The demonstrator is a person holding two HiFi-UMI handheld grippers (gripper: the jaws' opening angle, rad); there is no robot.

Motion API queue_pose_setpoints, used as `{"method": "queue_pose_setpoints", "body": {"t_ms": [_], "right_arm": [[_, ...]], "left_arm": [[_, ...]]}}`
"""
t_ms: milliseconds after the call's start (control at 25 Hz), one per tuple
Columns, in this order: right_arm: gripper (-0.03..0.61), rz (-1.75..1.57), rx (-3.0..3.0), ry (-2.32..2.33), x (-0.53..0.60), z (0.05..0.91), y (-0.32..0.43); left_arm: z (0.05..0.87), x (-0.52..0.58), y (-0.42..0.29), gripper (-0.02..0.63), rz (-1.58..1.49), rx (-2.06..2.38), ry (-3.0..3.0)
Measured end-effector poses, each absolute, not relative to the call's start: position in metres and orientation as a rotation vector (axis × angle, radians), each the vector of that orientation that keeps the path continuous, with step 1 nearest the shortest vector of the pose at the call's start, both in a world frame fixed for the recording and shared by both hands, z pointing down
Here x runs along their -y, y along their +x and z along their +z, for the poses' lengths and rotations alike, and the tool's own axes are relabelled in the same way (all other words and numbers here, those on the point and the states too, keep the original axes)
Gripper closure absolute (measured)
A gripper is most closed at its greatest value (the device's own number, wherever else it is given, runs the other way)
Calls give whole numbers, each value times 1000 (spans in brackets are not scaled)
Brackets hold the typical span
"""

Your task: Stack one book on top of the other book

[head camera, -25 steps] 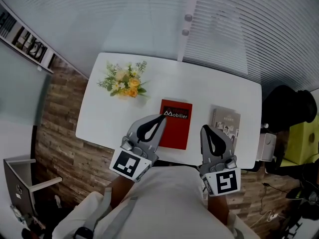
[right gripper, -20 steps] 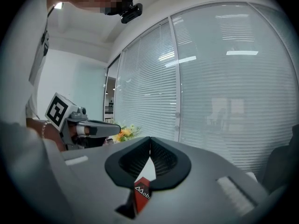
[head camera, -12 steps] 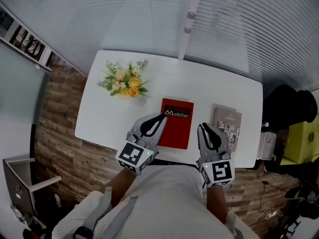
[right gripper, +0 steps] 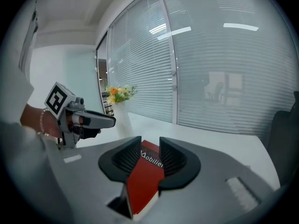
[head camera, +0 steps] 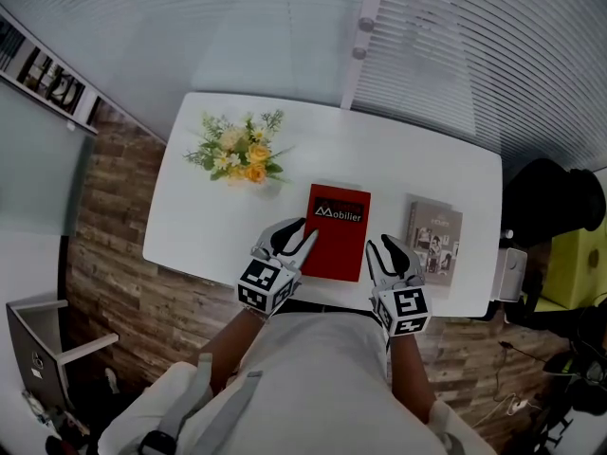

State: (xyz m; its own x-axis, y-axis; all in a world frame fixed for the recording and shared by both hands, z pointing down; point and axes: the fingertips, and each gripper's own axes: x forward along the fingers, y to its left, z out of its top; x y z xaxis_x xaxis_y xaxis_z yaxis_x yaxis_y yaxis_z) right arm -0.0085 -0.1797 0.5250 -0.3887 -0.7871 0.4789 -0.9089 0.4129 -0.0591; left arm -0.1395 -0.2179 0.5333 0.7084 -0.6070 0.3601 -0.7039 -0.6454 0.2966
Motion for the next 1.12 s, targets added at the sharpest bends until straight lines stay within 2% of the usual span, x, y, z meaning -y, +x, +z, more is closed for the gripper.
{"method": "queue_pose_setpoints", "body": {"t_ms": [240, 680, 1120], "right_arm": [[415, 549, 2251, 1403, 175, 573, -9], [339, 736, 2162, 1351, 167, 653, -6], [270, 995, 2120, 1323, 163, 705, -11]], "left_arm": [[585, 210, -139, 476, 393, 950, 2414], [664, 196, -145, 384, 502, 871, 2257], [707, 186, -139, 342, 518, 795, 2155]]}}
